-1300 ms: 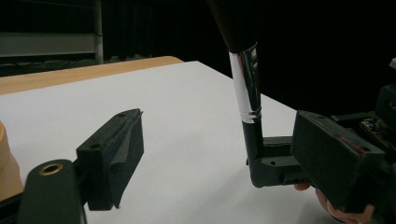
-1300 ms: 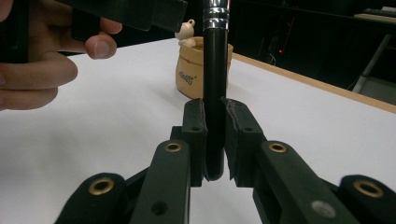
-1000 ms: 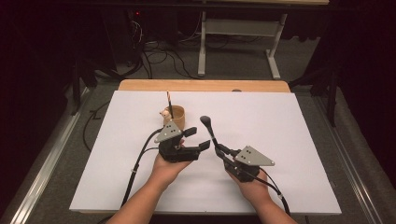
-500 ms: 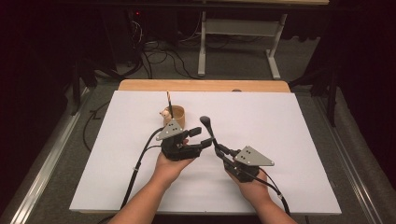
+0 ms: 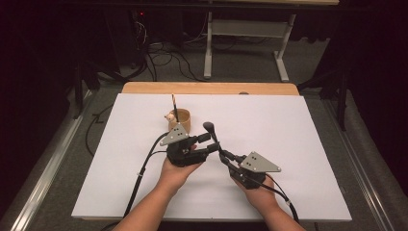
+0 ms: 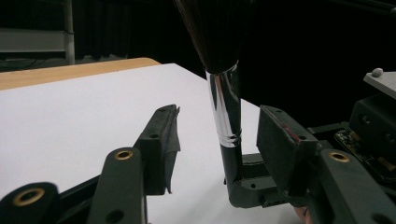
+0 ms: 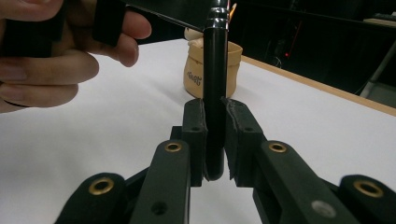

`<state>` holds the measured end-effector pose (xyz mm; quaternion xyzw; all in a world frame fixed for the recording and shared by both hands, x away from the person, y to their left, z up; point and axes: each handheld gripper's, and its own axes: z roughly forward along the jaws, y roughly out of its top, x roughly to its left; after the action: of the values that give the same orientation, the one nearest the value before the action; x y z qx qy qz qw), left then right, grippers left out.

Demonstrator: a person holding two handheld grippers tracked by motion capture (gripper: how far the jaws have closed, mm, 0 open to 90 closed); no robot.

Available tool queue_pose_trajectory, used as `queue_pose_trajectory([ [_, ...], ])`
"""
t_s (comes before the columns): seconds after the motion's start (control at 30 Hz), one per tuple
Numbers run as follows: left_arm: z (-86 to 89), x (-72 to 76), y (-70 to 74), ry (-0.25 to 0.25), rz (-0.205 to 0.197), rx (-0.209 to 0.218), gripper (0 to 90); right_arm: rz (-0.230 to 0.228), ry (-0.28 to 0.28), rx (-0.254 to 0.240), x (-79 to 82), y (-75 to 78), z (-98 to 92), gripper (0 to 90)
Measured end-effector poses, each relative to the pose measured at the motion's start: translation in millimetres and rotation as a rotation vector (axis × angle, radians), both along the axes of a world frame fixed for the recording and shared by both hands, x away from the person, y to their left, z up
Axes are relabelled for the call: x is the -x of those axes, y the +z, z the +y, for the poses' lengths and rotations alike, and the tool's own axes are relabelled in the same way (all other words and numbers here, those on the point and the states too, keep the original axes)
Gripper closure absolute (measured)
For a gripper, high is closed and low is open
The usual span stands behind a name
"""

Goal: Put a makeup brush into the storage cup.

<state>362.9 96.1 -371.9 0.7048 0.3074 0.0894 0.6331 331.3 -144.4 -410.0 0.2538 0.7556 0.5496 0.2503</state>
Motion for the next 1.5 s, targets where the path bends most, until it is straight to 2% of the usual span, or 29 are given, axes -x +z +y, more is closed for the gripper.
queue_pose_trajectory([
  [0.27, 0.9, 0.2, -0.1, -0.005, -0.004, 0.004, 55.0, -0.01, 0.023, 0.009, 0.8, -0.6, 1.5, 81.5],
  [0.8, 2.8, 0.3, -0.7, -0.008, -0.01, 0.005, 65.3, -0.001, 0.024, 0.022, 1.9, -1.8, 3.7, 81.5],
  [1.13, 0.8, 2.1, -1.4, -0.011, -0.028, -0.008, 72.4, -0.005, 0.032, 0.027, 1.0, -2.6, 4.2, 81.5],
  [1.5, 2.2, 1.9, -2.2, -0.034, -0.021, 0.011, 75.1, -0.006, 0.031, 0.03, 1.7, -2.8, 5.1, 81.5],
])
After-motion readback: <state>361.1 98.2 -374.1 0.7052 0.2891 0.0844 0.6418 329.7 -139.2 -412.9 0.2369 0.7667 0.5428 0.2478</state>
